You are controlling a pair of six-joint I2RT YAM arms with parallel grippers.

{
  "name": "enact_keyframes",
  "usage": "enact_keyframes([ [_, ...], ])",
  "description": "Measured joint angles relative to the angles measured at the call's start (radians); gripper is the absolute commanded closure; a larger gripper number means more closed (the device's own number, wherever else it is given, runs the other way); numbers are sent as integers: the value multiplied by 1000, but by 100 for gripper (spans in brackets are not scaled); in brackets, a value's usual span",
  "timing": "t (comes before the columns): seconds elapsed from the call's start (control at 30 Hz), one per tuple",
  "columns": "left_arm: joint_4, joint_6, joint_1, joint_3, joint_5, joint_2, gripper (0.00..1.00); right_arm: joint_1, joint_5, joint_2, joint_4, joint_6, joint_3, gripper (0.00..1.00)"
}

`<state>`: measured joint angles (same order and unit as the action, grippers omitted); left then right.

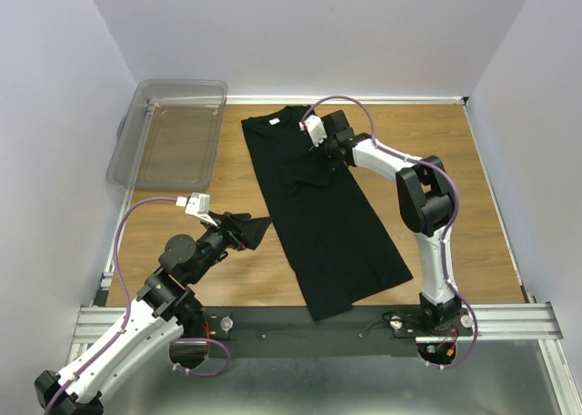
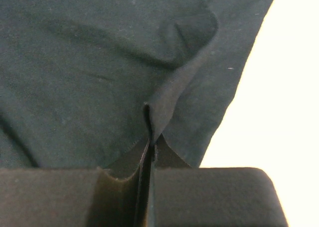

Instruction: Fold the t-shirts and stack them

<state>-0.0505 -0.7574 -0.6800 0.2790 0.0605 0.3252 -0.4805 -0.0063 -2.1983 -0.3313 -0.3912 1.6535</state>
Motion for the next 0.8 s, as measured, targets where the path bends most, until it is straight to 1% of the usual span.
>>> enact_keyframes([
  [0.13, 0, 0, 0, 0, -5, -3, 2, -12, 50, 26, 0, -9, -11, 88],
  [0.2, 0, 0, 0, 0, -5, -5, 2, -18, 71, 34, 0, -13, -11, 83],
  [0.23, 0, 0, 0, 0, -5, -5, 2, -21, 84, 39, 3, -19, -16, 76],
  [0.37, 0, 0, 0, 0, -6, -6, 2, -27, 103, 47, 1, -33, -35, 66],
  [0.53, -1, 0, 0, 0, -6, -6, 2, -30, 97, 46, -1, -18, -37, 66],
  [0.73, 0, 0, 0, 0, -6, -33, 2, -30, 96, 35, -4, 22, 6, 66],
  [0.8, 0, 0, 0, 0, -6, -36, 2, -20, 91, 36, -3, 45, 20, 63],
])
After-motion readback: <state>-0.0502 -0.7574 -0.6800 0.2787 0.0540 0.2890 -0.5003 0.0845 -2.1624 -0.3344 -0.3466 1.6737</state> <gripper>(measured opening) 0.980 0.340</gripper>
